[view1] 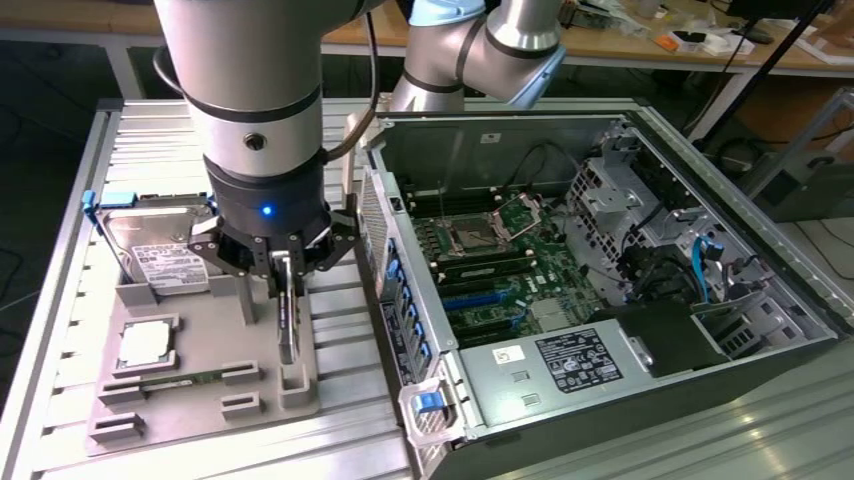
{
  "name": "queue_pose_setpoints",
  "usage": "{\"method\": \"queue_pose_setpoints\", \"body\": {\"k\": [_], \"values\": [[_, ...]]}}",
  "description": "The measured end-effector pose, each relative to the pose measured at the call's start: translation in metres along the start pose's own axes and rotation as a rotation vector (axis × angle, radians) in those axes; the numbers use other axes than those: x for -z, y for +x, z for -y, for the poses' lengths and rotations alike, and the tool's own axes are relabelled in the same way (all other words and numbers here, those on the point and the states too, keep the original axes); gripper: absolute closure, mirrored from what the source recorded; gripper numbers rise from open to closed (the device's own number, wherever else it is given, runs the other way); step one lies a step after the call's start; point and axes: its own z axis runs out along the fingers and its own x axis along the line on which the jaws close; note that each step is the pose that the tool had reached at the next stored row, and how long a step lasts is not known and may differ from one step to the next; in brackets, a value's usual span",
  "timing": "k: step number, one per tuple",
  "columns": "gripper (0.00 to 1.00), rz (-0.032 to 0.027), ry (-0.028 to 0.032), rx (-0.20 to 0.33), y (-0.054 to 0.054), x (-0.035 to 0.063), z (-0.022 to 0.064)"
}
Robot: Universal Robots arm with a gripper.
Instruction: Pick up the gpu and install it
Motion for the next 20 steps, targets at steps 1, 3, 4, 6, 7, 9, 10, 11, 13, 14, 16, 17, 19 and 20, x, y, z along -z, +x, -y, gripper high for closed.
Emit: {"method": "queue_pose_setpoints", "body": {"k": [1,3,4,6,7,9,10,11,13,14,16,17,19,20], "values": [[0.73,0.0000,0.0000,0.000,0.0000,0.0006,0.0000],[0.73,0.0000,-0.0001,0.000,-0.0001,0.0017,-0.0001],[0.73,-0.0001,-0.0001,0.000,-0.0001,0.0022,-0.0001],[0.73,-0.0001,0.0000,0.000,-0.0001,0.0030,-0.0002],[0.73,-0.0002,0.0000,0.000,-0.0001,0.0034,-0.0002],[0.73,-0.0001,-0.0001,0.000,-0.0001,0.0043,-0.0002],[0.73,-0.0001,0.0000,0.000,-0.0001,0.0047,-0.0002],[0.73,-0.0001,-0.0001,0.000,-0.0001,0.0049,-0.0002],[0.73,-0.0001,-0.0001,0.000,-0.0002,0.0059,-0.0003],[0.73,-0.0001,-0.0001,0.000,-0.0002,0.0062,-0.0003],[0.73,-0.0001,0.0000,0.000,-0.0002,0.0067,-0.0003],[0.73,-0.0002,0.0000,0.000,-0.0002,0.0070,-0.0004],[0.73,-0.0002,0.0000,0.000,-0.0002,0.0076,-0.0004],[0.73,-0.0002,0.0000,0.000,-0.0002,0.0079,-0.0004]]}}
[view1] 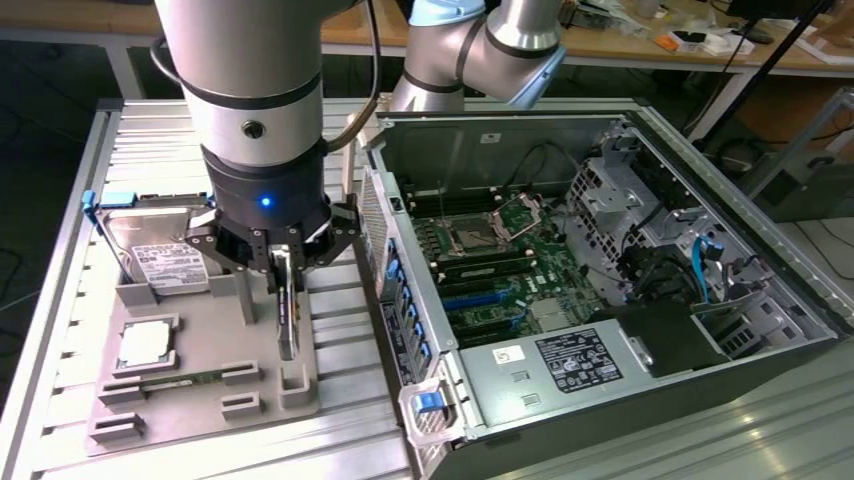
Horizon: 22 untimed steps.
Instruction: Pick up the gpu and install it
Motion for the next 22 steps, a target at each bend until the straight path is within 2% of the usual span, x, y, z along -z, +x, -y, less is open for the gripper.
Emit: {"method": "queue_pose_setpoints", "body": {"k": [22], "values": [[0.73,0.0001,0.0008,0.000,0.000,0.0106,-0.0006]]}}
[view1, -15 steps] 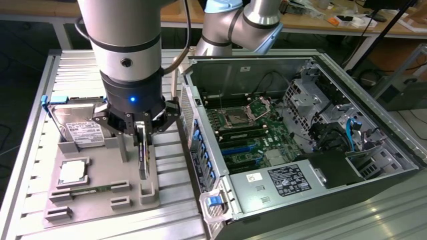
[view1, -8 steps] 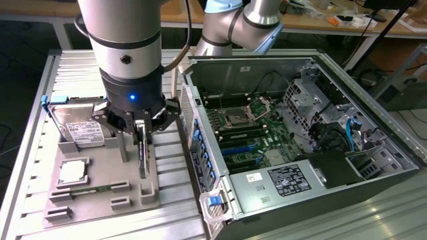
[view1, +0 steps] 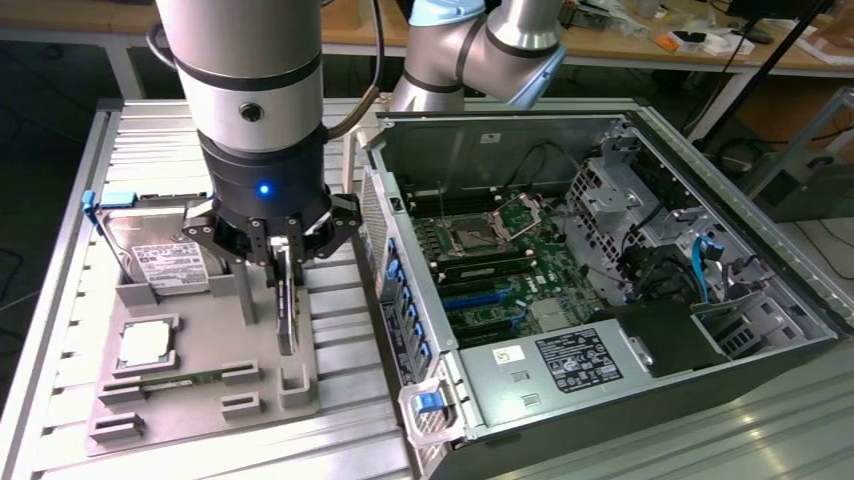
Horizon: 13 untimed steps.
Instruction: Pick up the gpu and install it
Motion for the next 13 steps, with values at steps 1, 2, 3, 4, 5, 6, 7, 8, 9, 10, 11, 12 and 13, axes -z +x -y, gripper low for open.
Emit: {"method": "queue_pose_setpoints", "body": {"k": [1,2,3,4,5,6,7,8,9,10,11,12,13], "values": [[0.73,0.0001,0.0000,0.000,0.0000,0.0003,0.0000],[0.73,0.0000,0.0001,0.000,0.0000,0.0007,0.0000],[0.73,0.0000,0.0003,0.000,0.0000,0.0012,-0.0001],[0.73,0.0000,0.0004,0.000,0.0000,0.0015,-0.0001],[0.73,0.0000,0.0004,0.000,0.0000,0.0018,-0.0001],[0.73,0.0001,0.0005,0.000,-0.0001,0.0021,-0.0001],[0.73,0.0000,0.0007,0.000,0.0000,0.0026,-0.0001],[0.73,0.0000,0.0008,0.000,-0.0001,0.0030,-0.0002],[0.73,0.0000,0.0010,0.000,-0.0001,0.0034,-0.0002],[0.73,0.0001,0.0011,0.000,-0.0001,0.0037,-0.0002],[0.73,0.0001,0.0012,0.000,-0.0001,0.0041,-0.0002],[0.73,0.0002,0.0013,0.000,-0.0001,0.0044,-0.0002],[0.73,0.0001,0.0015,0.000,-0.0001,0.0048,-0.0002]]}}
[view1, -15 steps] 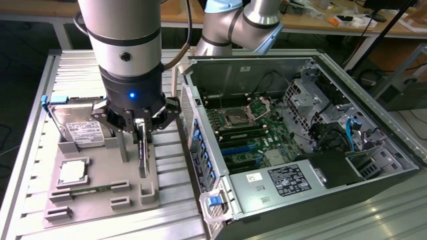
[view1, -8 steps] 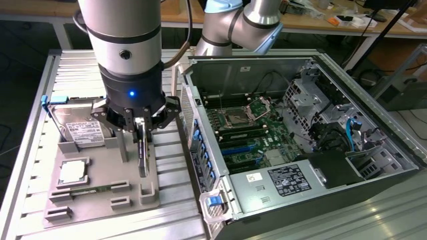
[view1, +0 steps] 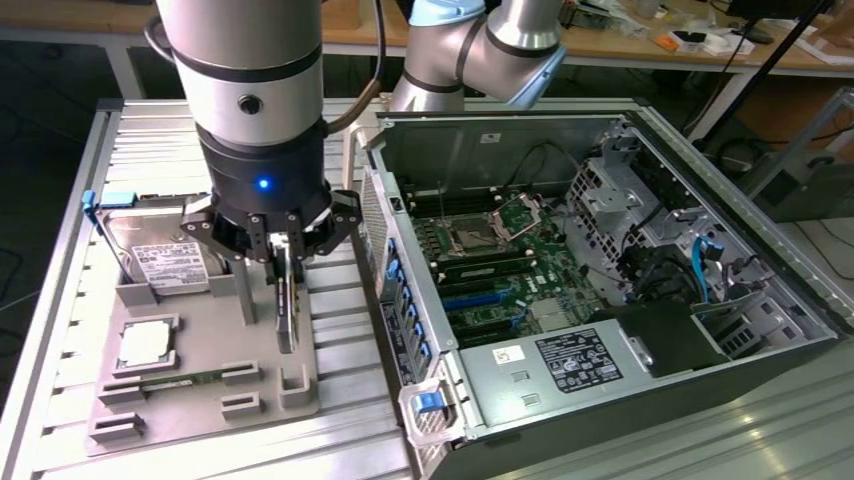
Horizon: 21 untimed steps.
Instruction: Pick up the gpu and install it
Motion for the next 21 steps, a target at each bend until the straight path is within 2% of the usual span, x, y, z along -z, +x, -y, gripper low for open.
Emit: {"method": "queue_pose_setpoints", "body": {"k": [21], "values": [[0.73,0.0005,0.0060,0.000,-0.0002,0.0070,-0.0003]]}}
